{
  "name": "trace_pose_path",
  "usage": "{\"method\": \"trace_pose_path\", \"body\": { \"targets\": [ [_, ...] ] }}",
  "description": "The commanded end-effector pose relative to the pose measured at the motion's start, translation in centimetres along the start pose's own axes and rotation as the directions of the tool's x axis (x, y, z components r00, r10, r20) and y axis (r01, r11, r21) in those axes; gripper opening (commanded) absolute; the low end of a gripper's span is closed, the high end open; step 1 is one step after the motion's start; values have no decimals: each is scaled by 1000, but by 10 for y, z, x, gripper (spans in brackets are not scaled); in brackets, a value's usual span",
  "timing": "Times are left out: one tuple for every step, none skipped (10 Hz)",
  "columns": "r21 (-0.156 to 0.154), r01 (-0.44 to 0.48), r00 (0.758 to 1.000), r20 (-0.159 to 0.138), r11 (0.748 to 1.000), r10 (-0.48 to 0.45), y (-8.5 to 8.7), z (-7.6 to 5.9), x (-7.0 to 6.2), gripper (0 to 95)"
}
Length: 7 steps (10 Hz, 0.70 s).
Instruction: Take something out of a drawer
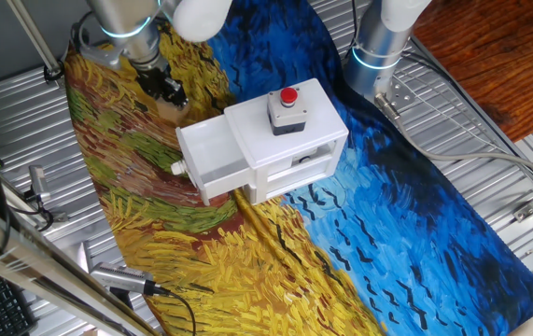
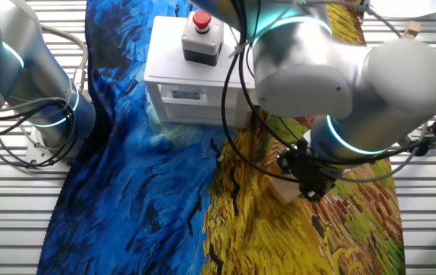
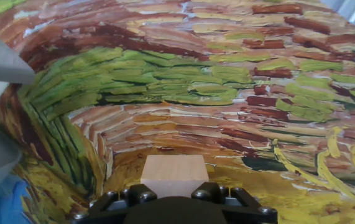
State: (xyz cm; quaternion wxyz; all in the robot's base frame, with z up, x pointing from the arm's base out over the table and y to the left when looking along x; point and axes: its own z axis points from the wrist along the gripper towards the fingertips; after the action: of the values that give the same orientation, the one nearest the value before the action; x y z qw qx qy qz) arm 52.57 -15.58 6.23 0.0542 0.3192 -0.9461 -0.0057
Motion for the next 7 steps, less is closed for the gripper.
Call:
{"method": "trace_pose_path", "body": {
  "targets": [
    [5,0,1000,-1,1000,0,2,4,1,0],
    [12,5,1000,-5,1000,-5,2,5,2,0],
    [16,6,1000,-2,1000,-6,3,6,3,0],
    [18,4,1000,3,1000,-4,3,8,4,0],
    [18,4,1000,4,1000,-4,4,10,5,0],
    [19,4,1000,5,1000,-4,4,11,5,0],
    [20,5,1000,5,1000,-6,4,12,5,0]
  ]
}}
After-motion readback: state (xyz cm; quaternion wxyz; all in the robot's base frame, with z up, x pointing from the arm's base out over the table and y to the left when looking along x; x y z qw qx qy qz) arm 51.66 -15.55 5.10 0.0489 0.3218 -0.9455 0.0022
